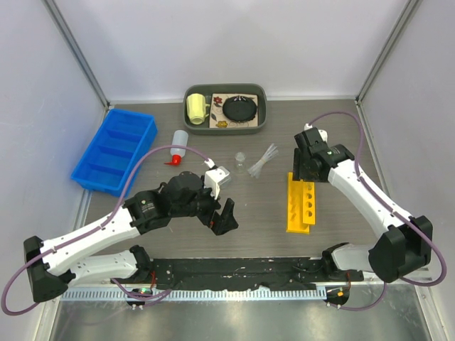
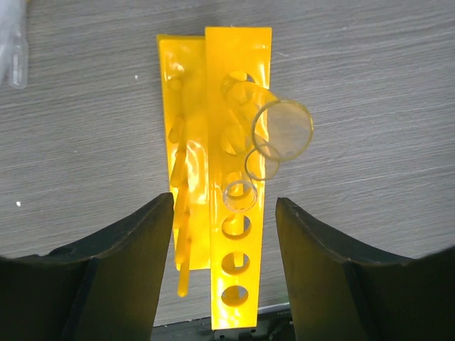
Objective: Organize the chemistry lab equipment
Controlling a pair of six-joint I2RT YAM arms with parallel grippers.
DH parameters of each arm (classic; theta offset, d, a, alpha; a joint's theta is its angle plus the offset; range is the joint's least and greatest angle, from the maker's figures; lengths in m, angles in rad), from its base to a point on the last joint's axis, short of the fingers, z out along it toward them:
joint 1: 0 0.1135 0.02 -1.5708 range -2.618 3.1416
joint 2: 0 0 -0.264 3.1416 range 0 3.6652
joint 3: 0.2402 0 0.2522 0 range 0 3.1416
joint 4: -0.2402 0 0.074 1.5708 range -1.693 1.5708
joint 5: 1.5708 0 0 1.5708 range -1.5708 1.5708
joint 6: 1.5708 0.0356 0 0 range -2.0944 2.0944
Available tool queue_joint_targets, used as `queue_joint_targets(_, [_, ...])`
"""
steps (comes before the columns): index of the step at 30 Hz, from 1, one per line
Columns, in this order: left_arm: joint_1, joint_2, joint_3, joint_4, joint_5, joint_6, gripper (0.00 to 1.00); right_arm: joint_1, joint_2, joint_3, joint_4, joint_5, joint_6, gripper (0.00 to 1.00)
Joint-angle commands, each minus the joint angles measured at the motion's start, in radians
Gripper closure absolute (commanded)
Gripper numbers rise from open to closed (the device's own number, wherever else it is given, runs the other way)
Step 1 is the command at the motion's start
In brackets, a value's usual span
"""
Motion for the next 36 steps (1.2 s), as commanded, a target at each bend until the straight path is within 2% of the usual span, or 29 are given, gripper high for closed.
queue_joint_targets(1, [0.002, -0.029, -0.003, 0.036, 0.010, -0.009, 0.00, 0.046, -0.074, 0.110, -0.094, 0.067, 0.027, 0.34])
queue_joint_targets(3, [0.002, -0.032, -0.001, 0.030, 0.008, -0.009, 0.00, 0.076, -0.076, 0.157, -0.123, 0.063, 0.041, 0.28])
queue_joint_targets(6, [0.002, -0.036, 0.005, 0.019, -0.001, -0.011, 0.00, 0.161, -0.064, 0.208, -0.165, 0.038, 0.070, 0.24])
queue_joint_targets(10, [0.002, -0.039, 0.038, -0.022, -0.062, -0.035, 0.00, 0.269, -0.022, 0.219, -0.156, -0.031, 0.107, 0.24])
queue_joint_targets(15, [0.002, -0.042, 0.063, -0.071, -0.096, -0.075, 0.00, 0.369, 0.033, 0.138, -0.075, -0.060, 0.164, 0.25])
queue_joint_targets(27, [0.002, -0.102, 0.048, -0.126, -0.122, -0.141, 0.00, 0.390, 0.140, -0.088, 0.155, -0.069, 0.233, 0.25])
queue_joint_targets(36, [0.002, -0.107, 0.038, -0.131, -0.125, -0.140, 0.00, 0.390, 0.226, -0.191, 0.274, -0.072, 0.289, 0.23])
